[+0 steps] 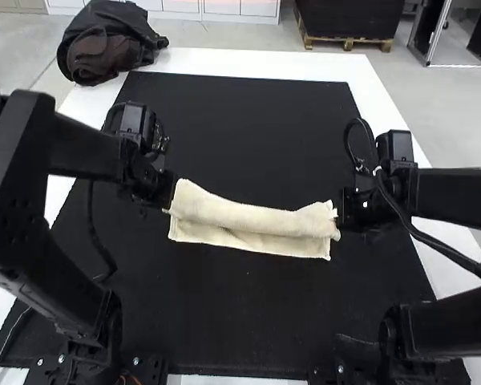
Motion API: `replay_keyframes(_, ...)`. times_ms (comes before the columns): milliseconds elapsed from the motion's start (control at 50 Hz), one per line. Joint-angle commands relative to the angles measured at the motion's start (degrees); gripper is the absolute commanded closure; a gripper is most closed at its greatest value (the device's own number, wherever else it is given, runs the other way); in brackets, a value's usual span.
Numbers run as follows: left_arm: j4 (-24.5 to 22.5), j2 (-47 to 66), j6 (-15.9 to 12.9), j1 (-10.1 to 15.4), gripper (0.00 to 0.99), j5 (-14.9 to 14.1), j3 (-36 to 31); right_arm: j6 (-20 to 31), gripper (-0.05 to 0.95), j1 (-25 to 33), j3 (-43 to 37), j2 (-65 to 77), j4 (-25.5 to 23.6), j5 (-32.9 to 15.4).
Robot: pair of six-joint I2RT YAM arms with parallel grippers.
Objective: Fold the towel.
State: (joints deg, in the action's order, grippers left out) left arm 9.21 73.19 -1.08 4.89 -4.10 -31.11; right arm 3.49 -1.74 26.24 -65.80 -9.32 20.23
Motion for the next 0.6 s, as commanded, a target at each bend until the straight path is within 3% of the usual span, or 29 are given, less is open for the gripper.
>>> replay_keyframes(0,-1.1,-2.6,-2.3,-0.5,0.97,1.7,2.0,0.6,0.92,1.0,-1.3,0.8,0.4,-1.1)
replay_keyframes(120,-4.7,-4.6,-3.3,-0.5,0.969,3.6,4.7,0.9,0.9,1.3,-2.1,0.8,1.8,-2.0)
replay_keyframes(180,-6.9,-5.9,-4.5,-0.5,0.934,5.6,6.1,1.4,0.72,1.3,-2.1,0.8,2.4,-3.1)
replay_keyframes(280,-9.6,-8.0,-4.7,-0.5,0.726,6.1,7.9,2.3,0.38,1.3,-2.5,0.7,3.3,-4.4)
replay_keyframes(340,-10.4,-9.0,-4.7,-0.5,0.561,6.3,8.8,2.4,0.26,1.3,-2.7,0.7,3.7,-5.1)
replay_keyframes(400,-11.1,-9.8,-5.5,-0.5,0.477,7.2,9.4,2.5,0.19,1.3,-2.8,0.7,4.0,-6.3)
replay_keyframes(500,-12.1,-11.1,-6.2,-0.5,0.141,8.7,10.3,2.8,0.11,1.4,-2.9,0.7,4.1,-6.4)
replay_keyframes(580,-13.8,-12.2,-7.0,-0.5,0.093,10.3,10.7,3.5,0.1,1.6,-2.3,0.8,4.0,-6.3)
